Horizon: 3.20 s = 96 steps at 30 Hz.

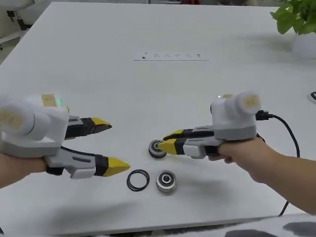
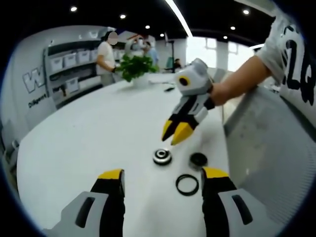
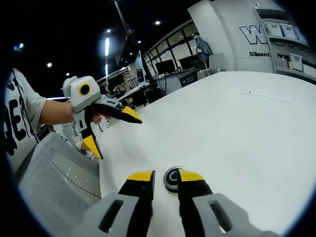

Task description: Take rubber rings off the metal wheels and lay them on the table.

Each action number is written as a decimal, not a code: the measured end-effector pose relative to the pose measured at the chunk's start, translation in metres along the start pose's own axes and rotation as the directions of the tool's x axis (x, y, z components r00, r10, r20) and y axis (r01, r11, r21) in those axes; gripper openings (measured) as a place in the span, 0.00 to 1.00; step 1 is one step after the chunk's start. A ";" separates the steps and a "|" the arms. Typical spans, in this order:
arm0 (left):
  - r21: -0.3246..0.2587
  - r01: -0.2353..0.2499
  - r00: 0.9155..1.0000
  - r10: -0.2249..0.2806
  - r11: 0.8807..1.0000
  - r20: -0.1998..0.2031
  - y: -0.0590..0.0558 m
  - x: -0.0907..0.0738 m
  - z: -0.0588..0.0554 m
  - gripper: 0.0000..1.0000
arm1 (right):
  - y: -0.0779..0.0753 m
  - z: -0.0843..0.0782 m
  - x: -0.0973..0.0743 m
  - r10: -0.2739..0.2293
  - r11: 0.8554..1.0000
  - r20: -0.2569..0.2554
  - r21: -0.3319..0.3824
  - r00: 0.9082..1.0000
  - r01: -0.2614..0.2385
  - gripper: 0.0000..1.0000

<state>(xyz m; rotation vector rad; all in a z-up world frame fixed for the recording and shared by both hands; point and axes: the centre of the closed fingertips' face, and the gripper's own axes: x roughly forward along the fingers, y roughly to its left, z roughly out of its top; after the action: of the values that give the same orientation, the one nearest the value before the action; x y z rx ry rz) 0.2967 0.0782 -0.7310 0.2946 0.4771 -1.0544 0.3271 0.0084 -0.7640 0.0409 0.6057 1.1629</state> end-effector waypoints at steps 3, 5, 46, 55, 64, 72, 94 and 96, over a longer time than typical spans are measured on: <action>-0.002 -0.004 1.000 0.004 1.000 0.003 0.004 0.005 0.002 0.63 | -0.006 0.000 -0.002 -0.019 1.000 -0.001 -0.005 1.000 0.019 0.16; -0.009 -0.005 1.000 0.005 1.000 0.009 0.006 0.009 0.004 0.63 | -0.010 -0.002 -0.002 -0.032 0.999 -0.002 -0.008 0.999 0.032 0.17; -0.047 0.058 0.998 -0.060 0.997 -0.026 0.001 0.071 0.001 0.45 | -0.015 -0.036 0.011 -0.032 0.990 -0.105 -0.142 0.994 0.016 0.26; -0.050 0.070 0.996 -0.072 0.996 -0.044 -0.001 0.081 -0.004 0.39 | -0.014 -0.037 0.015 -0.031 0.987 -0.108 -0.163 0.994 0.013 0.24; -0.054 0.067 0.996 -0.070 0.996 -0.063 0.000 0.089 -0.010 0.33 | -0.017 -0.039 0.016 -0.042 0.986 -0.106 -0.166 0.993 0.024 0.22; -0.052 0.059 0.996 -0.062 0.997 -0.059 0.001 0.095 -0.011 0.27 | -0.018 -0.038 0.016 -0.047 0.985 -0.103 -0.170 0.994 0.029 0.19; 0.003 0.020 0.998 -0.020 1.000 -0.062 -0.001 0.102 -0.012 0.14 | -0.023 -0.039 0.015 -0.058 0.991 -0.101 -0.125 0.993 0.045 0.06; 0.000 0.016 0.998 -0.016 1.000 -0.059 0.000 0.102 -0.012 0.13 | -0.023 -0.039 0.015 -0.058 0.991 -0.102 -0.123 0.993 0.045 0.06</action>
<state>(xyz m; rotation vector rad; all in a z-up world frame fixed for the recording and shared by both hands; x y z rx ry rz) 0.3348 0.0062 -0.7933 0.3239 0.5330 -1.0639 0.3325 0.0008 -0.8109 -0.1393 0.6251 1.1545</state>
